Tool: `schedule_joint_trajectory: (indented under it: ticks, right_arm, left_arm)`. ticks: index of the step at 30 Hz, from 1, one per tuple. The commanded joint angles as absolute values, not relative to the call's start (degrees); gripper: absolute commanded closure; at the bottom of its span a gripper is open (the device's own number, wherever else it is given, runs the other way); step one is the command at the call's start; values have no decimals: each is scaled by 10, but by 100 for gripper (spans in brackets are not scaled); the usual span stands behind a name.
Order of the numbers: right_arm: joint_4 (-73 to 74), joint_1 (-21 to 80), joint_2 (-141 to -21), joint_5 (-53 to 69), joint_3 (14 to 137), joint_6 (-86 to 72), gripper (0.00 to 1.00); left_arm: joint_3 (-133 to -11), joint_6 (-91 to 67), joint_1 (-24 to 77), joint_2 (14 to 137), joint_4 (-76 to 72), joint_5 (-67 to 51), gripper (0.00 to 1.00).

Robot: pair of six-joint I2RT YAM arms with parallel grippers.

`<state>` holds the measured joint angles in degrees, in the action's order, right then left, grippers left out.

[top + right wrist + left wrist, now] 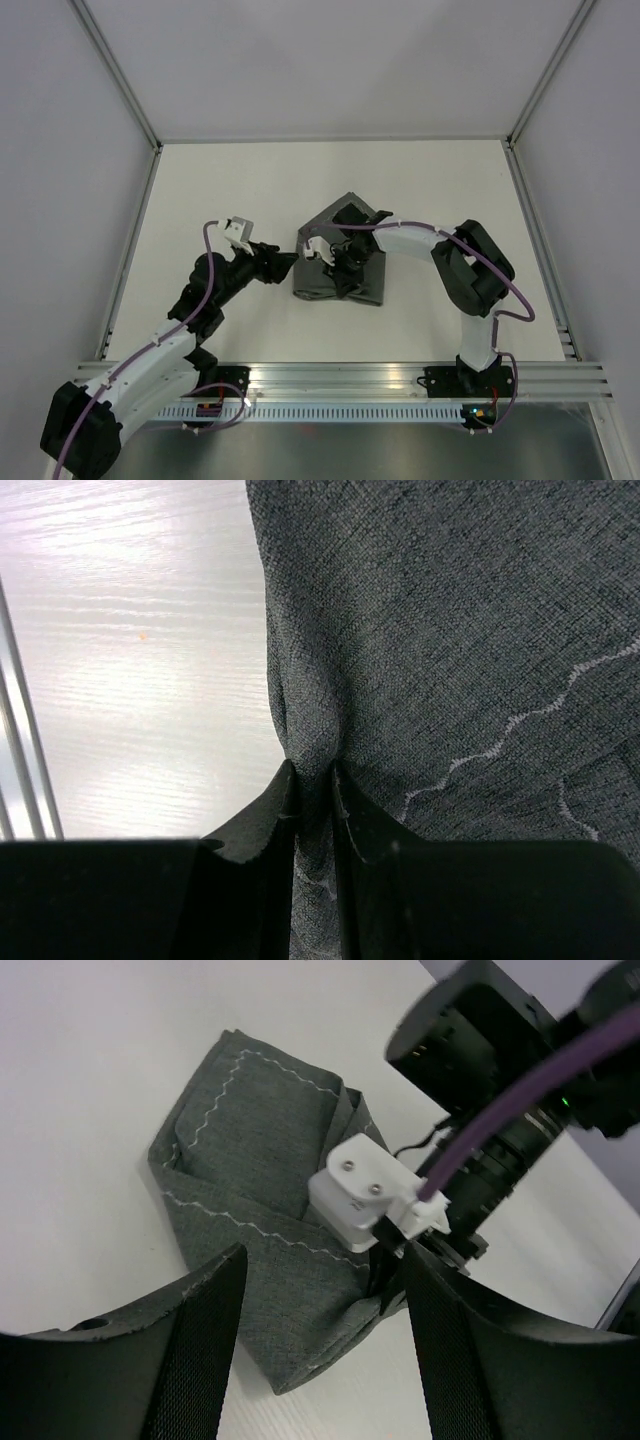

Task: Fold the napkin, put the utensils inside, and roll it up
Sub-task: Roll the napkin at the center of the board.

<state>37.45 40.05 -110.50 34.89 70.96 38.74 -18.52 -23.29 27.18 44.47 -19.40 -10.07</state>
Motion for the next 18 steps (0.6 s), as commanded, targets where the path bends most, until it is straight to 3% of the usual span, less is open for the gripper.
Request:
schedule_joint_trajectory:
  ticks: [1, 6, 11, 18]
  right_arm:
    - [491, 393, -1162, 393, 718, 439, 99]
    - [522, 373, -1200, 412, 742, 464, 100]
    - [533, 361, -1209, 410, 744, 473, 100]
    - [555, 355, -1230, 411, 765, 480, 99]
  left_arm:
    - [-198, -121, 326, 457, -234, -81, 31]
    - [-198, -61, 392, 488, -280, -36, 32]
    - [-124, -18, 413, 418, -409, 3, 33]
    - [-151, 147, 494, 450, -378, -3, 36]
